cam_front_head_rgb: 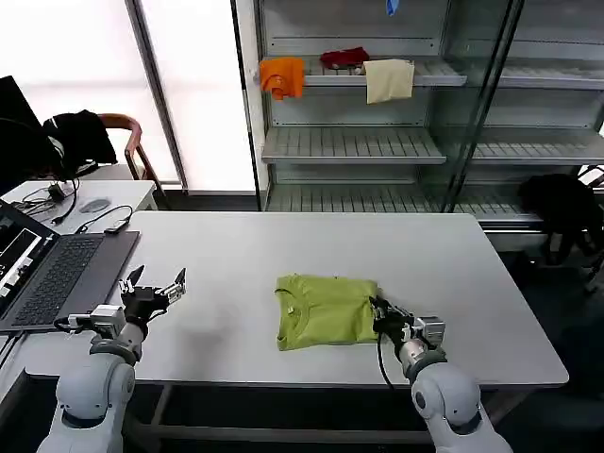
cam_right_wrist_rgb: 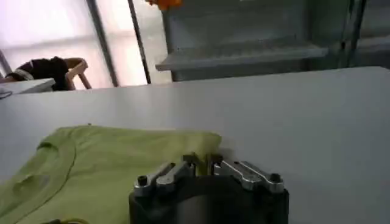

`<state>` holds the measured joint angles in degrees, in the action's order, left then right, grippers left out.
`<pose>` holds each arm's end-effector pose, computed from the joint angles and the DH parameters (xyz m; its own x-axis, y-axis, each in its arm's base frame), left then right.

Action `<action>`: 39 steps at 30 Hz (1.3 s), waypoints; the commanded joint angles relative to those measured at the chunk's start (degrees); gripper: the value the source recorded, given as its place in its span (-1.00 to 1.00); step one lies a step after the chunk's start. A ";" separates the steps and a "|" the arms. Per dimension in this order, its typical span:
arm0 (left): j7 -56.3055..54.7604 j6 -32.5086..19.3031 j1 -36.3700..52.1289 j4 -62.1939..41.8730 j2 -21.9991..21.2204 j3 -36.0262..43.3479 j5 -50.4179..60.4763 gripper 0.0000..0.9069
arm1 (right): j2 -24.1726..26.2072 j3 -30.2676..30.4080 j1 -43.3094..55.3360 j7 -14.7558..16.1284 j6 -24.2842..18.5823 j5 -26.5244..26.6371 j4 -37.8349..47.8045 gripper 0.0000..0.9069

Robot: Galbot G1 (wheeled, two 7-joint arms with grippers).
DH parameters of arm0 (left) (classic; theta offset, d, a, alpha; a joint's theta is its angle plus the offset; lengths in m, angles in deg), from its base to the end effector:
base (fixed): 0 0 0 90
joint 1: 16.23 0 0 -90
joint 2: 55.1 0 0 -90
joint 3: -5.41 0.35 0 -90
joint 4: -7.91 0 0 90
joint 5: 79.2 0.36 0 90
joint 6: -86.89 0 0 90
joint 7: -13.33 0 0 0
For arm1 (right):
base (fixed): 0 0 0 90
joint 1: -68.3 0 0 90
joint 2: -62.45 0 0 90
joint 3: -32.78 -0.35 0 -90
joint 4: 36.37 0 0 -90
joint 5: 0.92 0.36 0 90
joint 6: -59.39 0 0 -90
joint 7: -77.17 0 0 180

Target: Fold and organize the clothes.

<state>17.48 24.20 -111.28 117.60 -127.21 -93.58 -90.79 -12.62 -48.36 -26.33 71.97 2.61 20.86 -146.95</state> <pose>0.3158 0.1207 -0.2301 -0.9807 -0.0265 0.1939 -0.0043 0.9935 0.1139 0.3134 -0.0074 -0.2554 -0.9149 -0.2024 0.3493 -0.1804 0.9790 0.0948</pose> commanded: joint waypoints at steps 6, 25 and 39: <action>2.28 -2.26 -0.25 -0.53 0.61 -0.78 -4.31 1.00 | 0.75 -3.19 -1.42 5.41 -2.36 -21.94 -2.70 1.00; 1.98 1.98 -2.41 2.16 3.27 -3.47 -21.31 1.00 | 8.04 -19.02 -8.01 8.20 -2.61 -11.02 -8.16 1.00; 1.56 -2.51 -9.68 3.73 5.07 -7.12 -26.60 1.00 | 9.45 -24.97 -15.27 9.23 -5.74 -6.85 -11.04 1.00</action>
<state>18.97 24.53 -116.10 120.70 -122.94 -99.07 -113.02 -4.50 -68.48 -36.29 80.35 -0.95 11.64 -155.26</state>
